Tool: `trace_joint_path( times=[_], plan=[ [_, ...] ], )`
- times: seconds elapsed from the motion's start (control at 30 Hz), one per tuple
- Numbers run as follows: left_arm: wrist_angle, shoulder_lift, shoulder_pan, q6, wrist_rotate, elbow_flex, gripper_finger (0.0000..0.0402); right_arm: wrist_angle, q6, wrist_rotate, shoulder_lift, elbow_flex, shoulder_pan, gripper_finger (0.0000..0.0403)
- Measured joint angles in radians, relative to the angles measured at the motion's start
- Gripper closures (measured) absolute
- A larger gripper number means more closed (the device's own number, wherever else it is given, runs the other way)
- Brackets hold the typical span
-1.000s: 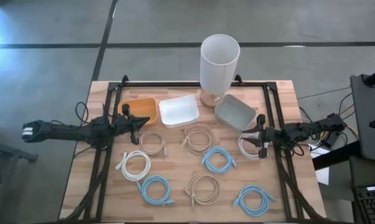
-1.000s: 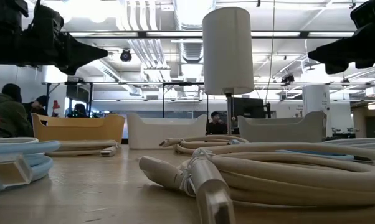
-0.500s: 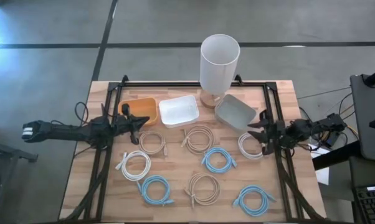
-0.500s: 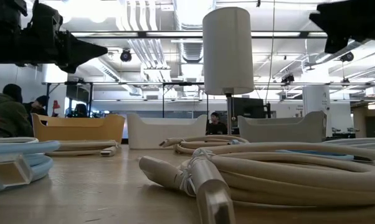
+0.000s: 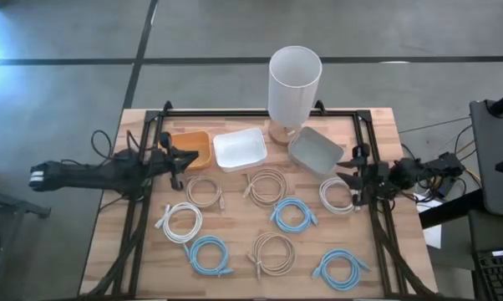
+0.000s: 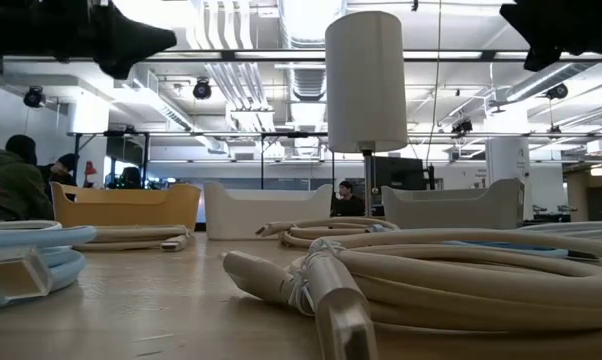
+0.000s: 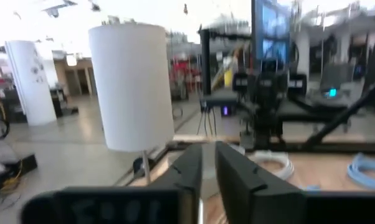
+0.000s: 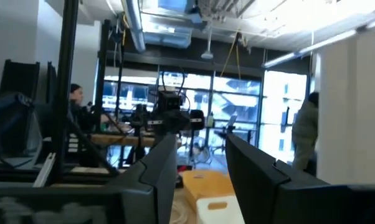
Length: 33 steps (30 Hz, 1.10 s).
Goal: Pick & Place USB Port
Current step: Put the left brown USB cable into the gray bin
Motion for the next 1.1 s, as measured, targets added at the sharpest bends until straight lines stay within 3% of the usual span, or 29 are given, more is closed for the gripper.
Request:
trace_joint_path(
  times=[0.17,0.33,0.6,0.87,1.1],
  plan=[
    [-0.264,0.063,0.0,-0.033,0.0,0.165,0.0264,0.001,0.028,0.0,0.055,0.053,0.0,0.0234],
    [-0.347,0.111,-0.002,-0.068,0.045,0.243,0.0229,0.0,0.166,-0.001,0.196,0.094,0.0,0.0213],
    [-0.341,0.201,-0.007,-0.227,0.163,0.188,0.0232,0.033,0.365,-0.001,0.582,0.189,0.0,0.0209],
    [-0.275,0.338,-0.082,-0.387,0.167,0.081,0.0235,0.021,0.364,0.039,0.919,0.3,0.0,0.0209],
    [-0.308,0.487,-0.221,-0.52,0.112,0.15,0.025,0.0,0.356,0.072,1.082,0.378,-0.038,0.0209]
  ],
)
